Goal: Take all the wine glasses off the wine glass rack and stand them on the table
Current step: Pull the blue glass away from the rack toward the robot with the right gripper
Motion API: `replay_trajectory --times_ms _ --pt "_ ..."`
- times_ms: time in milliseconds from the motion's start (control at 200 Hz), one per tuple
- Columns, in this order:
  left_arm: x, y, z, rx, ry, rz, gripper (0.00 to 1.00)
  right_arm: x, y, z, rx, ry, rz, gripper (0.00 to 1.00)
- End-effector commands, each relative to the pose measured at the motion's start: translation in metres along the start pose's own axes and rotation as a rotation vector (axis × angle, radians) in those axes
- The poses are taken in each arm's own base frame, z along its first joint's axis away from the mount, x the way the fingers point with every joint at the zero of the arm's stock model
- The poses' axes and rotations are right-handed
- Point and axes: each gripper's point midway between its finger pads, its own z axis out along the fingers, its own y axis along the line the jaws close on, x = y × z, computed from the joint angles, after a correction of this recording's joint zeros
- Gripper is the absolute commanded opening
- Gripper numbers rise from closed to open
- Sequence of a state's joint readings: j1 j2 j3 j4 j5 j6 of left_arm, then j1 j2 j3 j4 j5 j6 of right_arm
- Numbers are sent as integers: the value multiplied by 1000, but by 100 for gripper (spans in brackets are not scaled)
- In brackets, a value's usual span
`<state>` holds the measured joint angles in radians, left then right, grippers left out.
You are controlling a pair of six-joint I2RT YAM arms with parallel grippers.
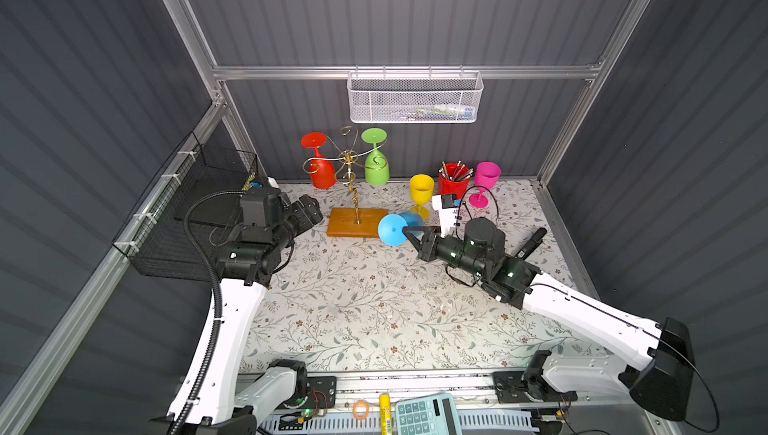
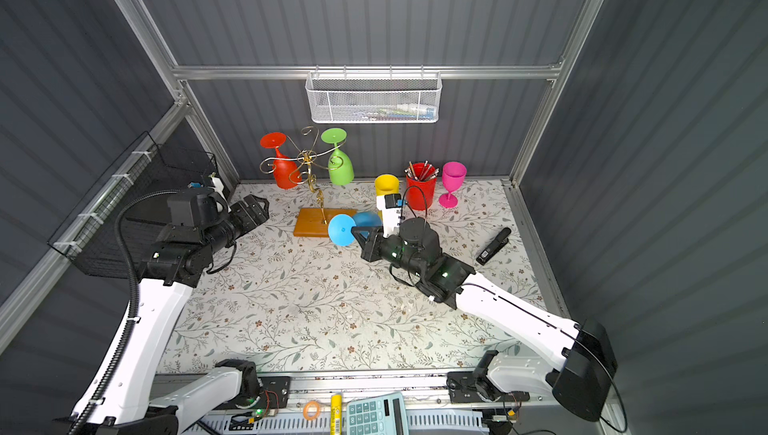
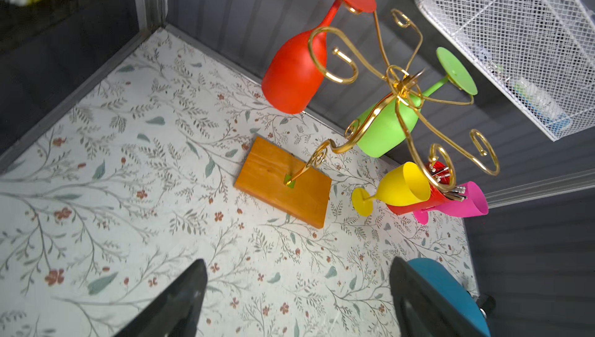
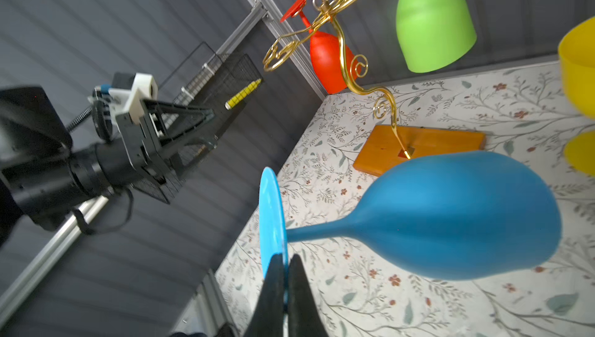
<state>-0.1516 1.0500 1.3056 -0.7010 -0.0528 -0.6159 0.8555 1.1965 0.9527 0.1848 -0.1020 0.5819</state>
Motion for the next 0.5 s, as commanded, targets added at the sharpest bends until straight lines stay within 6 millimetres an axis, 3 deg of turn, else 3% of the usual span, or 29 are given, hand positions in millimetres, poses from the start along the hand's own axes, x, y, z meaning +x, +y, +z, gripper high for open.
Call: replay_trajectory --times_ms 0,230,495 --pt "39 13 -9 -18 124 -139 88 0 9 -9 -31 -54 -314 0" --pt "87 18 -12 6 288 -332 86 39 -7 -6 -10 -97 -632 0" --pt "129 16 -1 7 462 -559 83 80 1 12 35 -127 -966 0"
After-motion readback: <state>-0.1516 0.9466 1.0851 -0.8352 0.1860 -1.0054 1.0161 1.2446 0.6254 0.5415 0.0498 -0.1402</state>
